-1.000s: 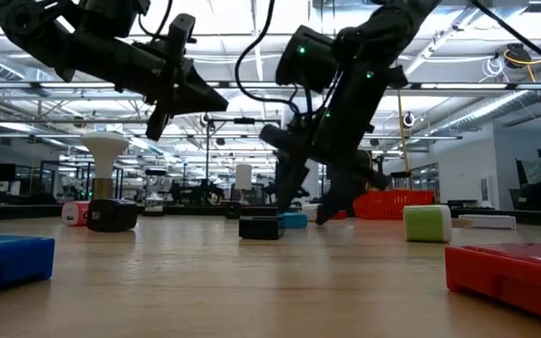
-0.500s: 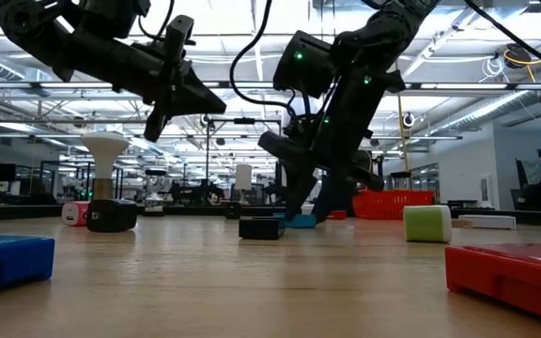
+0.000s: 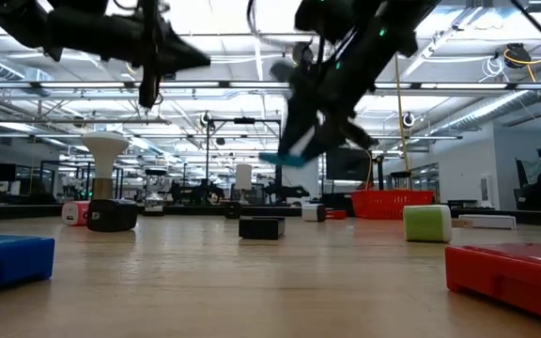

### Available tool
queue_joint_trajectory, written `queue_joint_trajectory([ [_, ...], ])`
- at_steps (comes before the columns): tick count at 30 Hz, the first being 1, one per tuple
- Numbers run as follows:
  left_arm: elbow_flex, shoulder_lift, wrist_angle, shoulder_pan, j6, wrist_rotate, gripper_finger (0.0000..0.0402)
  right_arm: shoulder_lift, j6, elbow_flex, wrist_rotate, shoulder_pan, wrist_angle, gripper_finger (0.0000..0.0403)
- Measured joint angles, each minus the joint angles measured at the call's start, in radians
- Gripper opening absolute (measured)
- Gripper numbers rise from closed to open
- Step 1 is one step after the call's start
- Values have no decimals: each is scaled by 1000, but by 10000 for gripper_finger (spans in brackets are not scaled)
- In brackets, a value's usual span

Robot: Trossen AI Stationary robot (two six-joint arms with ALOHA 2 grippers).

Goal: Pick & Place Office items
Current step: Put the light blue digital clock into the bottom left red basket

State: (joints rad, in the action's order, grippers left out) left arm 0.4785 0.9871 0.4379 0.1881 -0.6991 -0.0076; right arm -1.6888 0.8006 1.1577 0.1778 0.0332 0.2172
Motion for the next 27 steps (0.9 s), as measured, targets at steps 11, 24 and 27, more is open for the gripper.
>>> queue_joint_trajectory([
  [11, 6, -59, 289, -15, -28, 31, 22, 285, -90, -230, -83, 36, -606, 153],
  [24, 192, 123, 264, -52, -2, 12, 211, 308, -103, -308, -212, 65, -991, 161],
  [27, 260, 184, 265, -66, 49, 10, 263, 308, -119, -308, -233, 66, -1049, 161],
])
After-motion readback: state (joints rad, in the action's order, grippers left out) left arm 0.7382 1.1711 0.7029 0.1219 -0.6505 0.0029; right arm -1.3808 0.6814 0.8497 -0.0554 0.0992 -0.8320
